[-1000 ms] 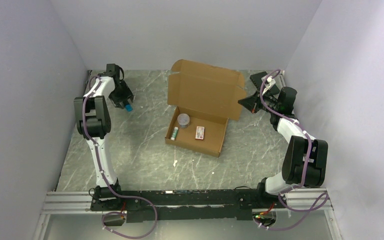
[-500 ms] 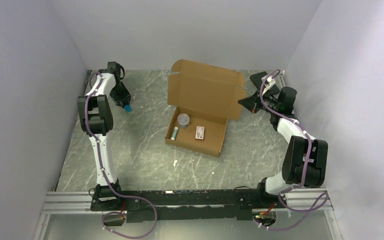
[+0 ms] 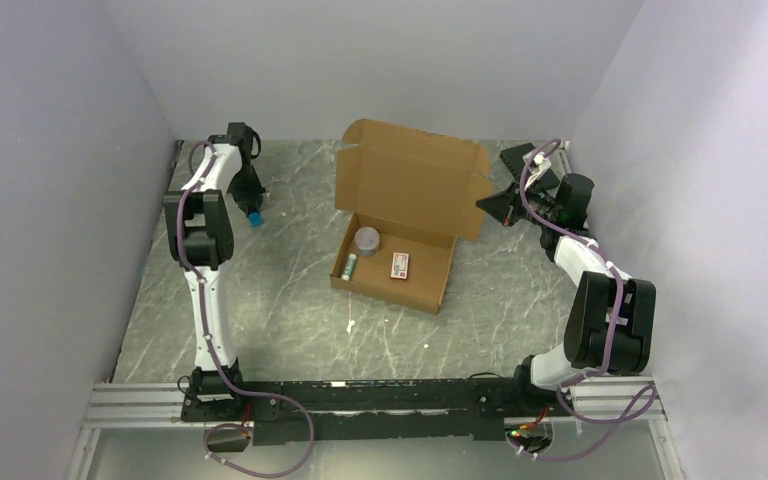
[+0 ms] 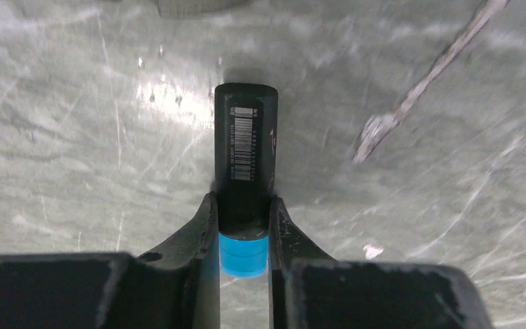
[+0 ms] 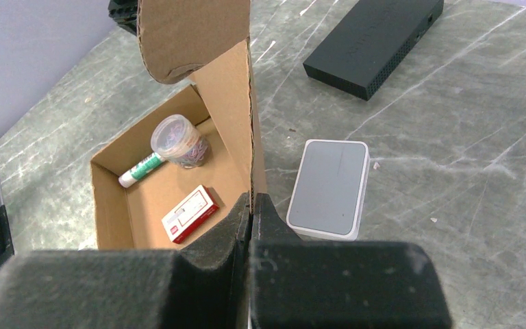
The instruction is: Fold the paper box
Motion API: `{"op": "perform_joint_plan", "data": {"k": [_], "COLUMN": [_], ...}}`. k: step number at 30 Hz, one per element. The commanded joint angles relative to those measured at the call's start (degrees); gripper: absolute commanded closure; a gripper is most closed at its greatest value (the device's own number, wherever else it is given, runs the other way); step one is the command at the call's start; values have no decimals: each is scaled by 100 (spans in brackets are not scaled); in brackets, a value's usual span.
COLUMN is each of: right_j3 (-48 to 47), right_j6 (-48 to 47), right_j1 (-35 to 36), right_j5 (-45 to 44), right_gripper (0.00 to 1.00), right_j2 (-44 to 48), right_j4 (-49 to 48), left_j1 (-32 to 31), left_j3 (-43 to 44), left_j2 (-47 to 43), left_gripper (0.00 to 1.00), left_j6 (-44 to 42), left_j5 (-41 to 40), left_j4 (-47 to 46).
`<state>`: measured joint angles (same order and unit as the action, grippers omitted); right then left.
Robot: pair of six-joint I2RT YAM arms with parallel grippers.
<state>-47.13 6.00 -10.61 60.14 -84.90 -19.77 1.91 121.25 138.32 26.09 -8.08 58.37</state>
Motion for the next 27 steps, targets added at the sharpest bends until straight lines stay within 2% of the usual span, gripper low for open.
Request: {"op": "perform_joint_plan", "data": {"k": [1,5,8,12,16,20,23,27], "right_j3": [-121,-112,-113,-114,-103,-103,-103,-105], "right_j6": [-77,-71,-57,-44,-24,-33,-29,-23], "right_j1": [33,33,33,33,33,33,33,33], "right_j5": [160,174,174,182,191,208,200,204], "right_gripper": [100,100,100,100,100,100,100,100], "right_j2": [152,163,174,191,190,165,171,168], "right_j4": [-176,-185,-185,-194,-219,-220,-213,-212], "left_j1": [-12,-9,-14,-19,-35,-223,-723,-1445], "left_j3": [-740,-1693,-2536,-4300,-5550,-6772,-7330,-7629], "left_j2": [-835,-1910,-2741,-3949,-4732,-5350,-5651,-5901], "left_gripper": [89,96,100,100,100,100,100,100], "left_j6": [-226,-282,-299,-287,-92,594,945,1063], "left_j5": [-102,210,767,2214,3886,5438,5662,5357], "left_j4": [-284,-1046,-1665,-3176,-4338,-6092,-7013,-7419]}}
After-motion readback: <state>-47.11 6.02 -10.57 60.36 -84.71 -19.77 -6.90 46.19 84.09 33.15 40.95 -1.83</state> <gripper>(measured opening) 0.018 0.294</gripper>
